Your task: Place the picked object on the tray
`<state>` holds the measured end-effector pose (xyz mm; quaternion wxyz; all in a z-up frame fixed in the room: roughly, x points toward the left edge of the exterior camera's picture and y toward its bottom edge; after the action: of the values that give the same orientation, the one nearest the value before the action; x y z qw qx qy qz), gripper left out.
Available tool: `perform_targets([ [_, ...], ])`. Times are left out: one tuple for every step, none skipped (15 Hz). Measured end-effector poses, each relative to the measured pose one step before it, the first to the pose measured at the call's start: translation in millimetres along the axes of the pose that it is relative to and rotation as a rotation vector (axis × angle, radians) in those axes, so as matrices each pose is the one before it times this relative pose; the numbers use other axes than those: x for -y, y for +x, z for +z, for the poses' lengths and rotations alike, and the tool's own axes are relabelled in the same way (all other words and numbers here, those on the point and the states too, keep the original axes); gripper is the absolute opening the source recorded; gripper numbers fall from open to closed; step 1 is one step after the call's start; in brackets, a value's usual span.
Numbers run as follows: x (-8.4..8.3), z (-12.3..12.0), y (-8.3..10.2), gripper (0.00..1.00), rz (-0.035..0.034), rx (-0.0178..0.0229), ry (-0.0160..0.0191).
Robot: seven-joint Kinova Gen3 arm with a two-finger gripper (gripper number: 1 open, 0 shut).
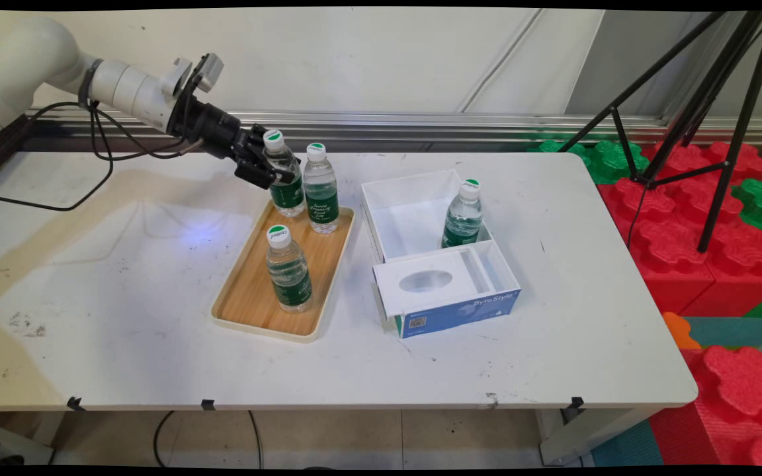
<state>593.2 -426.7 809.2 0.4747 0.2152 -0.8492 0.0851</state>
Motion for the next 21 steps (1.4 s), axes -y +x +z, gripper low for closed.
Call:
perform_targets([
  [-0.38,-0.26,-0.66,0.00,-0.00527,0.00182,0.00106],
  [-0.35,-0.27,-0.55,0.00,-0.00564,0.00167,0.00064],
  [-0.55,-0.42,-0.70,0.00,-0.00518,0.00150,0.00046],
  [-0.34,-0.20,-0.42,0.00,-0.00342,0.00103,0.00017],
  [-0.50,-0.30,-0.74,0.00,-0.00515,0.00141,0.00023],
  [-0.33,-0.05,-0.79,0.00,-0.00564,0.00143,0.00023],
  [-0.02,0.39,-0.56,0.00,-0.00471,0.00121,0.00021],
  [0.01,0.27,-0.59,0.00,-0.00397,0.00097,0.00047],
  [0.18,0.48,-0.71,0.00,-0.00463,0.00113,0.00058],
  [0.24,0.43,-0.64,0.00,-0.00389,0.00069,0.00102],
  [0.24,0.38,-0.46,0.00,-0.00331,0.00064,0.00069],
  [0.14,0.32,-0.43,0.00,-0.00190,0.00075,0.00019],
  [0.20,0.41,-0.59,0.00,-0.00284,0.00098,0.00017],
  [0.09,0.21,-0.37,0.00,-0.00184,0.00062,0.00012],
  [0.11,0.14,-0.57,0.00,-0.00266,0.00087,0.00036],
  [-0.10,-0.02,-0.48,0.00,-0.00169,0.00066,-0.00004],
  [-0.24,0.01,-0.66,0.00,-0.00249,0.00128,-0.00055],
  [-0.88,-0.61,-0.76,0.00,-0.00274,0.00171,-0.00093],
  [-0.86,-0.60,-0.74,0.00,-0.00213,0.00185,-0.00157],
  [-0.99,-0.83,-0.80,0.00,-0.00193,0.00140,-0.00102],
  [-1.27,-0.94,-1.26,0.00,-0.00214,0.00260,-0.00230],
])
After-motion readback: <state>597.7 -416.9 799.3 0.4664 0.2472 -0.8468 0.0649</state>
